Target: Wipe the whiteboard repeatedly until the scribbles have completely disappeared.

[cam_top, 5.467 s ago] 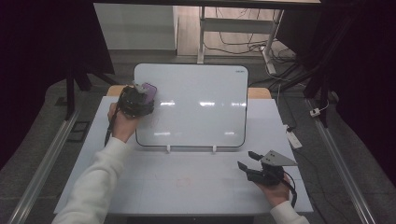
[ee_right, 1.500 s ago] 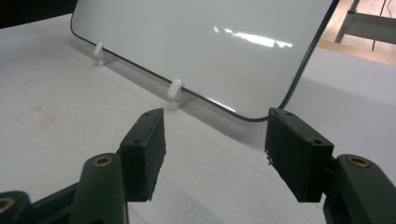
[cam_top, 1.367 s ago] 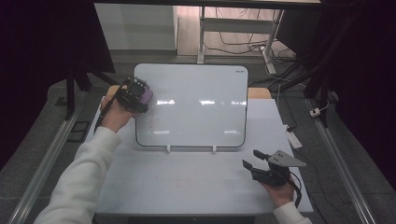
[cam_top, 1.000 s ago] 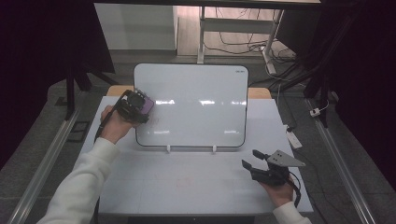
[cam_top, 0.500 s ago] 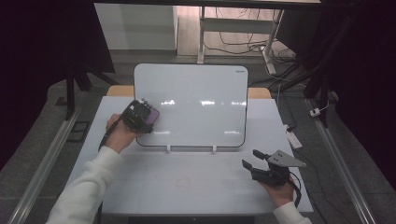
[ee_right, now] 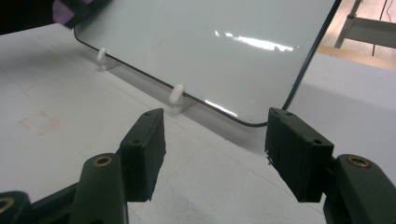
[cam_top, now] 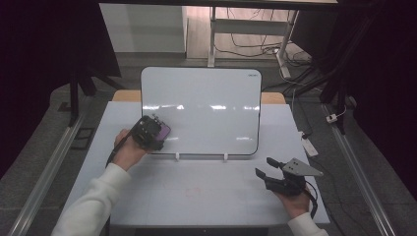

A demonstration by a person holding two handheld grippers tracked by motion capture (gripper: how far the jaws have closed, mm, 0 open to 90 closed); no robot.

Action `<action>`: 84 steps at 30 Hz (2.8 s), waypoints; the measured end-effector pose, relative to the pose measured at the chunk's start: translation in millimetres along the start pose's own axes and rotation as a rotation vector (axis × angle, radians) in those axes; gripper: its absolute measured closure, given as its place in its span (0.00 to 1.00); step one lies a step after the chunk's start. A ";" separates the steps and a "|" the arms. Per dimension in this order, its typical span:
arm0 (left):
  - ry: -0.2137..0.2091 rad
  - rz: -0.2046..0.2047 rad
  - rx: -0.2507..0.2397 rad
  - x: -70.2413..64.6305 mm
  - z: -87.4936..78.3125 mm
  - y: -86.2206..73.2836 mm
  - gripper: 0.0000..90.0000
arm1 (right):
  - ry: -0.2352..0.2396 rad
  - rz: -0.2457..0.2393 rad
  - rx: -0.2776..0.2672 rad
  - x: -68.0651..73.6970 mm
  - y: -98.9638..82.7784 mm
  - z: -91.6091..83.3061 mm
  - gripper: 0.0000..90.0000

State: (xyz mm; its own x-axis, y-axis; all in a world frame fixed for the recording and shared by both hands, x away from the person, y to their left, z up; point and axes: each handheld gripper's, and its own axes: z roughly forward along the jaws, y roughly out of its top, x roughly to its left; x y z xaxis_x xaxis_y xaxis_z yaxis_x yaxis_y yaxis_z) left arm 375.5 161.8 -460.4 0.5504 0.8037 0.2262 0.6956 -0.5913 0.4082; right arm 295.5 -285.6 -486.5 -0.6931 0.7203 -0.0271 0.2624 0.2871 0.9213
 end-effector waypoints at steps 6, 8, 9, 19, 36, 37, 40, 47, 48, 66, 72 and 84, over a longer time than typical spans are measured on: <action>0.016 0.007 0.002 2.5 -3.8 -4.9 0.46 | -0.004 -0.002 0.000 0.7 0.9 -0.3 0.41; 0.017 -0.012 -0.013 9.5 -9.3 1.1 0.46 | -0.005 -0.004 0.000 1.1 1.2 0.1 0.41; 0.030 -0.014 -0.013 13.6 -12.3 4.9 0.46 | -0.005 -0.005 -0.001 1.1 1.3 0.0 0.41; -0.002 0.027 0.027 15.7 -10.5 15.2 0.46 | -0.005 -0.001 -0.001 -0.1 0.4 -0.3 0.41; -0.031 -0.020 -0.031 28.2 -17.2 17.0 0.46 | -0.005 -0.002 0.001 0.5 0.9 -0.2 0.41; -0.033 -0.037 -0.036 33.5 -19.1 18.7 0.46 | -0.005 0.000 -0.002 0.3 0.7 -0.2 0.41; -0.056 -0.039 -0.035 38.5 -19.3 17.4 0.46 | -0.005 0.001 -0.002 -0.2 0.3 -0.5 0.41; -0.083 -0.010 0.004 15.0 -0.7 -9.6 0.46 | -0.008 0.001 -0.003 -0.2 0.2 -2.1 0.41; -0.094 -0.016 0.004 13.8 1.3 -13.8 0.46 | -0.007 0.003 -0.003 -0.2 0.2 -2.4 0.41; -0.099 0.067 0.014 -17.1 5.1 8.1 0.46 | -0.005 0.003 -0.006 0.6 0.8 -2.5 0.41; -0.140 0.065 0.031 -21.0 12.8 -9.9 0.46 | 0.000 -0.003 -0.006 1.7 1.2 -1.8 0.41; -0.132 -0.010 -0.026 10.8 -0.8 1.2 0.46 | -0.003 -0.002 -0.005 1.3 1.4 -2.2 0.41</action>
State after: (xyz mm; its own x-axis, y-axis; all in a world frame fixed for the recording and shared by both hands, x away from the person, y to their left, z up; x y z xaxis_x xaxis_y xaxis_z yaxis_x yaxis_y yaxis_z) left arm 381.9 169.8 -456.7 0.6006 0.7927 0.1040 0.6902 -0.5798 0.4330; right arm 293.5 -285.6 -484.4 -0.6914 0.7219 -0.0301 0.2573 0.2850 0.9233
